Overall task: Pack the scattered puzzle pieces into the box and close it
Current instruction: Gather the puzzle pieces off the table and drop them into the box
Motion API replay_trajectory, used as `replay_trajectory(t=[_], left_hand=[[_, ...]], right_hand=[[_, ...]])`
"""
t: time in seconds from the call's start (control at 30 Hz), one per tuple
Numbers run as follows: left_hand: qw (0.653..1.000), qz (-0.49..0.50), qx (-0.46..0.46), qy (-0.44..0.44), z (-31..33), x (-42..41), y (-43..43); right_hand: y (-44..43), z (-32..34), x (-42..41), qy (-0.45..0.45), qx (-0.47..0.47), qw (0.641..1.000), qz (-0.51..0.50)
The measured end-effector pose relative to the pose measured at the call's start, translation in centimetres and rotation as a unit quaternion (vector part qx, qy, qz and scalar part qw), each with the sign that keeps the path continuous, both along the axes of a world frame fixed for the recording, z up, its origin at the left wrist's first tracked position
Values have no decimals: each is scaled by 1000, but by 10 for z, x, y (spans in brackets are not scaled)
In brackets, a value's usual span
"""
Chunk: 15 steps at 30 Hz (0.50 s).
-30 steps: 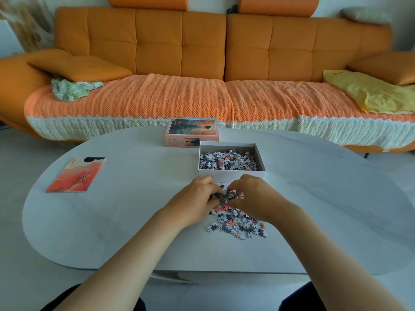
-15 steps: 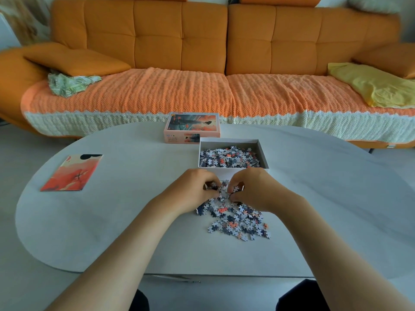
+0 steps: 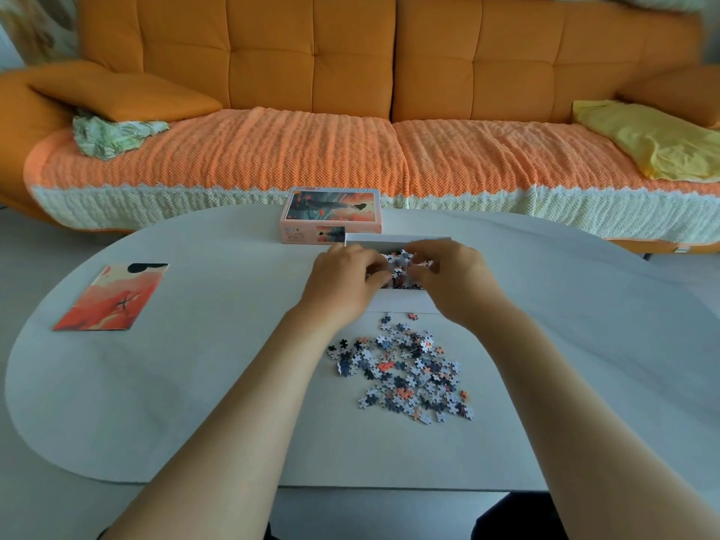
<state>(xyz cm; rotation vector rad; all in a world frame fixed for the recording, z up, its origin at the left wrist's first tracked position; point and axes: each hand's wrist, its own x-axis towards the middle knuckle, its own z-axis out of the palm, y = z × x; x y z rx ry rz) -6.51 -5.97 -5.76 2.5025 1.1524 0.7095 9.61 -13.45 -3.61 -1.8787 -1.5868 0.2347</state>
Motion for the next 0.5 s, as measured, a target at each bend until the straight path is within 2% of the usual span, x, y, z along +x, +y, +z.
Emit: replay_trajectory(t=[0.07,0.1,0.17,0.27,0.33,0.4,0.5], left_hand=[[998,25,31,55,-4,4,3],[997,36,35,56,-4,4,4],[998,39,47,20,-2,3,4],[999,-21,44,-19,0,-1,2],[997,-63,42,11,-4,-3,-1],[995,-79,43,47,-8,-4,-2],[992,-74,55,82,-10,-8,-3]], right_hand=[[0,-8,2,-43,-15,999,10],[-1,-11,3,-64,-6,998,7],[-2,-15,3,-103,18,994,10],[-6,-17,-1,-135,-7,986,92],[-7,-21,-2,-164,-62,977,120],[-7,-25,1,-189,-103,972,99],[-9,-23,6,-182,-94,975,83]])
